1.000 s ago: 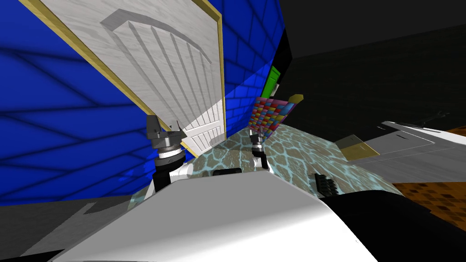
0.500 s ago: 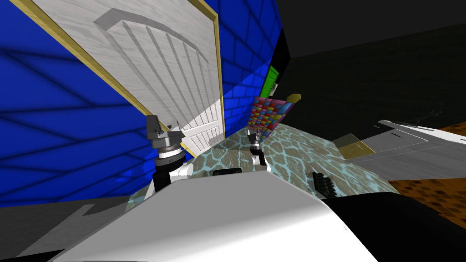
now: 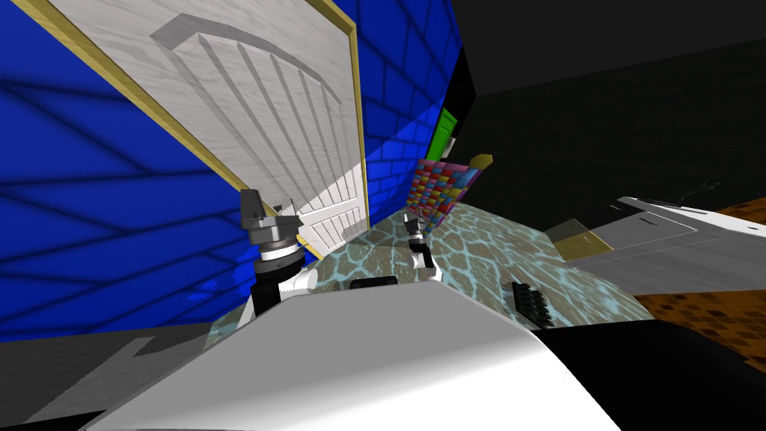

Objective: Pull the door open

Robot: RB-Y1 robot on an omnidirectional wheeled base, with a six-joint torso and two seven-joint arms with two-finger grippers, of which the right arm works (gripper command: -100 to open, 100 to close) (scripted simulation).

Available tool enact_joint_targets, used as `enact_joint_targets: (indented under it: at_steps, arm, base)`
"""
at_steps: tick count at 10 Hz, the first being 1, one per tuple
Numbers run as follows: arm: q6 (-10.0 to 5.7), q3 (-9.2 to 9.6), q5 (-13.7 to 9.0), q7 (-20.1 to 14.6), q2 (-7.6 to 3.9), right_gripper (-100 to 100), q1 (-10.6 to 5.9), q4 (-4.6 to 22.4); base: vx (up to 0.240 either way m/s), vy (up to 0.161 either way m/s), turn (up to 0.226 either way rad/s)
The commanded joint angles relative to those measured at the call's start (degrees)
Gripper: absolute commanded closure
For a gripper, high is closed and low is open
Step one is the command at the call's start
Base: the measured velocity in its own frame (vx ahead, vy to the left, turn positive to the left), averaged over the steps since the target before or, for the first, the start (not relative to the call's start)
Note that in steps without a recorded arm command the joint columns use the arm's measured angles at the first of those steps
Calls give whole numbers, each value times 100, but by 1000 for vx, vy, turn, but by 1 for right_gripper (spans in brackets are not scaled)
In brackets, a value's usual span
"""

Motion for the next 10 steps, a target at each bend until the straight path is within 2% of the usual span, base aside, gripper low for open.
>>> enact_joint_targets:
  at_steps: [1,10]
  arm:
    - [-14,34,-55,-61,-24,-100,-117,188]
    - [62,179,-461,-480,-172,-100,-832,1180]
  base:
    - [-7,3,-5]
    - [-3,17,0]
